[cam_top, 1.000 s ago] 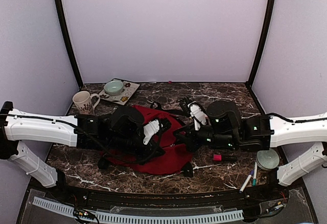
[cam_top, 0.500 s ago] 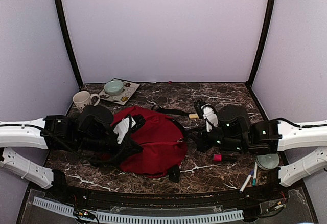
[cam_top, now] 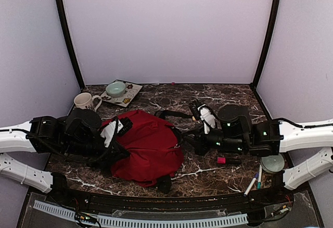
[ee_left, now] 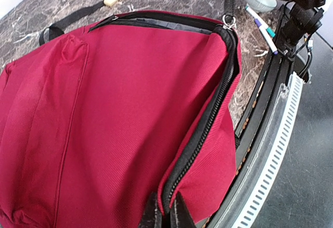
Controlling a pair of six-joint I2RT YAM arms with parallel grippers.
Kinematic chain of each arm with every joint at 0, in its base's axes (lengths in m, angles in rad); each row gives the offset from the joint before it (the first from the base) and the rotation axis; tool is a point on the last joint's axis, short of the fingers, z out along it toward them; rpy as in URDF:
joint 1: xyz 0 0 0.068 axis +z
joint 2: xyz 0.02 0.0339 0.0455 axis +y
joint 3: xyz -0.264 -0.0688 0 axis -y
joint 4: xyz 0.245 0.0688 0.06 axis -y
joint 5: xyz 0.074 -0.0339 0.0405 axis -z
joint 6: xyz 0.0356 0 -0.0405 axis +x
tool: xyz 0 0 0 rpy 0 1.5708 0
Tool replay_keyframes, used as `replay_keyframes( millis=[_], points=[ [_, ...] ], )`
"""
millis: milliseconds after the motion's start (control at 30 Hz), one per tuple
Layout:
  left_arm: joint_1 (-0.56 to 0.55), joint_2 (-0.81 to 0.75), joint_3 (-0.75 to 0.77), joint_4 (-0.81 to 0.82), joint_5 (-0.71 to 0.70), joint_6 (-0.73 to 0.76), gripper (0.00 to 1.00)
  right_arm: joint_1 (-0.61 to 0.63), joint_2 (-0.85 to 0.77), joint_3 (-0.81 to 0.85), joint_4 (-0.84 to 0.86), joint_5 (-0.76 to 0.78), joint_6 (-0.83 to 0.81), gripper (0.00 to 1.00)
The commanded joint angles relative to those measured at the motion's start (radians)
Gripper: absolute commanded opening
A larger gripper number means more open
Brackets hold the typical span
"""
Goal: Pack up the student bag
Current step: Zip the student bag into the largest pocket of the bag, then hold the student bag at the center of the board.
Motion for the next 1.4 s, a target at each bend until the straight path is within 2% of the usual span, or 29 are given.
replay_keyframes(
  millis=[0,267,400,500,600,667,733,833,1000,1200,1367],
  points=[
    [-0.002,-0.004,0.068,-0.088,-0.010,-0.011,0.00,0.048,0.033,0.084,0.045,-0.012,-0.050,0.00],
    [-0.011,0.038,0.145,-0.158,0.093,-0.035,0.01,0.214,0.041,0.160,-0.024,-0.047,-0.071,0.00],
    [-0.055,0.017,0.187,-0.196,0.092,-0.065,0.04,0.315,0.076,0.247,-0.076,0.018,-0.123,0.00],
    [-0.080,0.008,0.224,-0.232,0.074,-0.085,0.23,0.343,0.130,0.304,-0.064,0.040,-0.161,0.00],
    [-0.093,0.007,0.264,-0.253,0.066,-0.107,0.49,0.345,0.180,0.331,-0.011,0.050,-0.188,0.00],
    [-0.100,0.013,0.286,-0.266,0.075,-0.121,0.72,0.345,0.216,0.343,0.017,0.062,-0.201,0.00],
    [-0.112,0.025,0.308,-0.274,0.083,-0.130,0.81,0.345,0.241,0.377,0.032,0.079,-0.210,0.00],
    [-0.141,0.030,0.304,-0.248,0.086,-0.133,0.82,0.343,0.264,0.394,0.055,0.109,-0.212,0.00],
    [-0.192,0.008,0.216,-0.094,0.105,-0.136,0.81,0.335,0.272,0.382,0.082,0.241,-0.187,0.00],
    [-0.214,0.057,0.133,0.032,0.018,-0.127,0.79,0.326,0.271,0.356,0.121,0.231,-0.149,0.00],
    [-0.216,0.119,0.115,0.080,-0.059,-0.107,0.73,0.326,0.273,0.357,0.136,0.233,-0.136,0.00]
  ],
)
